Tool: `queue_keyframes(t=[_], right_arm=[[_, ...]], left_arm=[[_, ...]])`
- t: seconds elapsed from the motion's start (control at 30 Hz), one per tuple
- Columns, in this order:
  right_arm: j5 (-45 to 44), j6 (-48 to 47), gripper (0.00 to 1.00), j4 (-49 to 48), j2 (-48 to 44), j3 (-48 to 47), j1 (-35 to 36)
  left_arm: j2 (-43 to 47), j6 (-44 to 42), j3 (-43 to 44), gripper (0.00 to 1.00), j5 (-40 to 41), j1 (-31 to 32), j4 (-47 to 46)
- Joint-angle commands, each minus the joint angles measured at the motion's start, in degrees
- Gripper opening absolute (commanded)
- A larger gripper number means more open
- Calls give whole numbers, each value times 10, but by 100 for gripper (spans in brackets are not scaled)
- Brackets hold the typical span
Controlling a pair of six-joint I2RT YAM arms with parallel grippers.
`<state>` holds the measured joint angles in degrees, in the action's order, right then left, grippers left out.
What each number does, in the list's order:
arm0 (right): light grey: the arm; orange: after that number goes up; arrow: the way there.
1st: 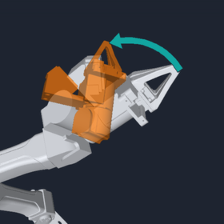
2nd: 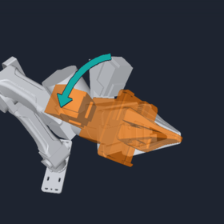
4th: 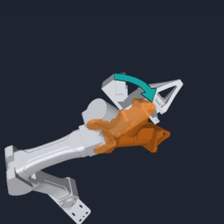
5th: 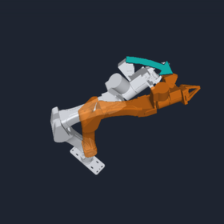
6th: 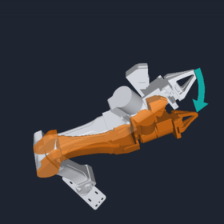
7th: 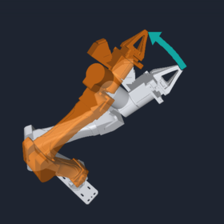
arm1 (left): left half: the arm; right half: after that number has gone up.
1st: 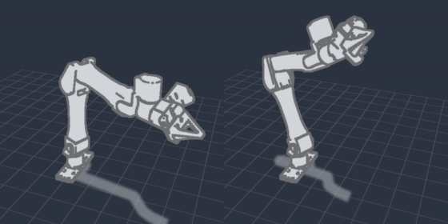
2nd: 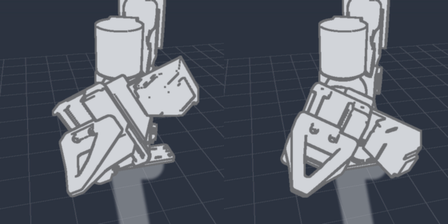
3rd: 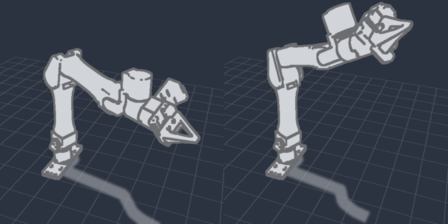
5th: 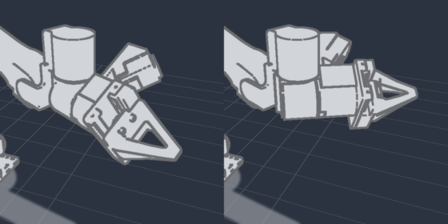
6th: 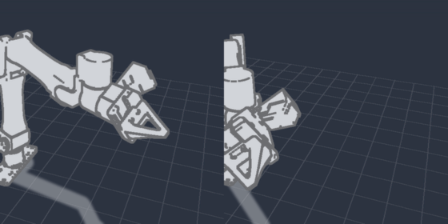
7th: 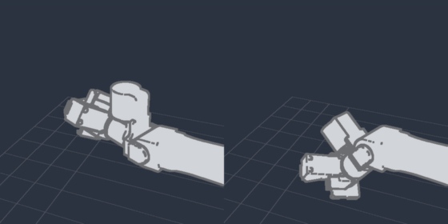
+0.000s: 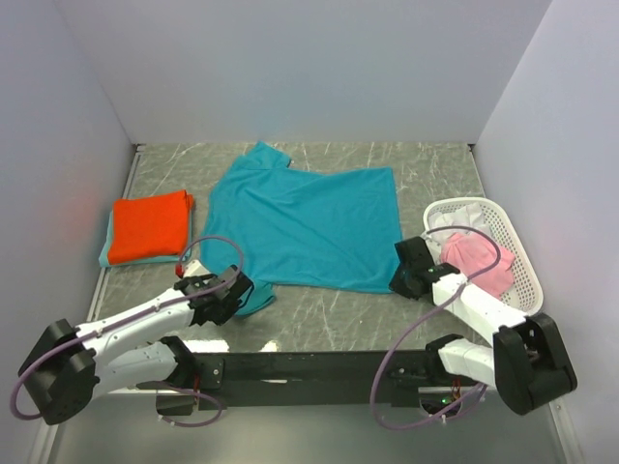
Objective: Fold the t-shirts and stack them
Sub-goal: Fold the tshirt
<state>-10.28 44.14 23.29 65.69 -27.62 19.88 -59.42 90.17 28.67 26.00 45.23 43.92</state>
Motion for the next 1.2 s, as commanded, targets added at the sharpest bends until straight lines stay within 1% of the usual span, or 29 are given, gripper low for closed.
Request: queue_keyframes(t=[0.0, 0.03, 0.07, 0.2, 0.23, 0.33, 0.4, 0.53, 0.63, 0.7, 0.83, 0.97, 1.17], right_arm=[[29, 4, 13, 31, -55, 28, -2], [35, 12, 13, 37, -65, 33, -2], [38, 14, 10, 46, -81, 32, 1], [18, 16, 9, 108, -121, 30, 11], [20, 22, 9, 106, -139, 38, 16], [34, 38, 8, 100, -157, 48, 36], [33, 39, 8, 101, -163, 49, 40], [24, 31, 8, 111, -162, 36, 46], [15, 24, 8, 118, -158, 21, 47], [11, 22, 8, 119, -153, 13, 47], [7, 11, 8, 118, -128, -18, 46], [-18, 2, 8, 127, -102, -56, 46], [-24, -19, 8, 123, -63, -112, 39]], left_arm=[[27, 24, 18, 1, -45, -1, 70], [42, 28, 15, 1, -54, -1, 78], [51, 30, 11, 1, -61, 0, 80], [101, 36, -4, 1, -91, 7, 93], [121, 41, -5, 1, -93, 10, 105], [152, 47, -5, 1, -84, 21, 118], [158, 41, -2, 1, -81, 22, 114], [140, -1, 10, 1, -81, 22, 73], [96, -10, 31, 1, -63, 22, 63], [80, -28, 51, 1, -49, 22, 42], [39, -44, 91, 1, -17, 21, 28], [7, -76, 132, 1, -8, -4, 19], [-25, -129, 179, 1, -3, -48, -4]])
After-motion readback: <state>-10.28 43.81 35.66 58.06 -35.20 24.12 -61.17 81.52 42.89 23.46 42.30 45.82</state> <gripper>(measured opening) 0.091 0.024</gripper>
